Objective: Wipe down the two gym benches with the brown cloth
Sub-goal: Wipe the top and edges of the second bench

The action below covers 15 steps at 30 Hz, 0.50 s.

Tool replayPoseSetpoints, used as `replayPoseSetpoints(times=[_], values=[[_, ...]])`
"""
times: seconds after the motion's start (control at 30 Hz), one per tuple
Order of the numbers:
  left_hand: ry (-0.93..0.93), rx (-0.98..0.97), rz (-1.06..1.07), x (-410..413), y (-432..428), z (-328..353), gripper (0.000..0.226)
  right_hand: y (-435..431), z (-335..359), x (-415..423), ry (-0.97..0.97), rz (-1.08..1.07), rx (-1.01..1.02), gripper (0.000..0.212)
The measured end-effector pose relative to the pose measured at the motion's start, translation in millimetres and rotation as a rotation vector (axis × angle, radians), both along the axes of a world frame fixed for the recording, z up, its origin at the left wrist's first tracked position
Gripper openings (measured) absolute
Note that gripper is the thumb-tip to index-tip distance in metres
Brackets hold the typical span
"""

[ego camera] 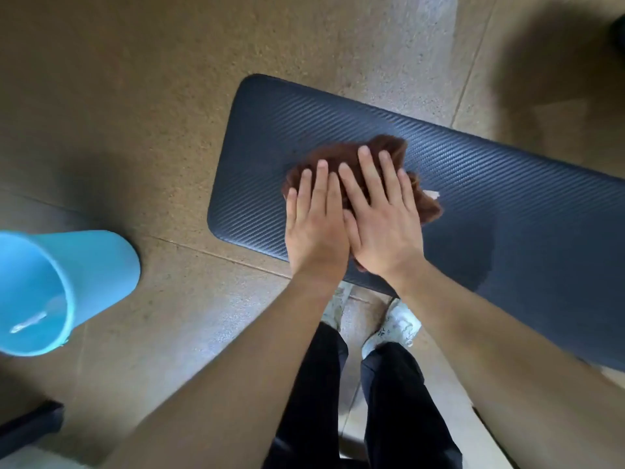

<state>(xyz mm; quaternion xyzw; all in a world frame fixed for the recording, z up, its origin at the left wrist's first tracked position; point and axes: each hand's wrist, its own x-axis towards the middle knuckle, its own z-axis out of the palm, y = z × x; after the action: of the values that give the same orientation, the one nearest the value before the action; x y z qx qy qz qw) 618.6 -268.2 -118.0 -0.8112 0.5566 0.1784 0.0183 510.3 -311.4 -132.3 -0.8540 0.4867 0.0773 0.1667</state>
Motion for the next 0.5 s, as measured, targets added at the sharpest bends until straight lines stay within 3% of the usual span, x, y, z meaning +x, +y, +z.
replayPoseSetpoints(times=[0.2,0.4,0.5], values=[[0.007,0.059,-0.166,42,75,4,0.056,48,4,13,0.018,0.207,0.063,0.068],[-0.056,-0.087,-0.068,105,-12,-11,0.054,-40,-9,86,-0.027,0.224,-0.036,0.064],[-0.010,-0.020,-0.045,116,-54,-9,0.056,-73,-8,103,-0.036,0.144,-0.052,0.062]])
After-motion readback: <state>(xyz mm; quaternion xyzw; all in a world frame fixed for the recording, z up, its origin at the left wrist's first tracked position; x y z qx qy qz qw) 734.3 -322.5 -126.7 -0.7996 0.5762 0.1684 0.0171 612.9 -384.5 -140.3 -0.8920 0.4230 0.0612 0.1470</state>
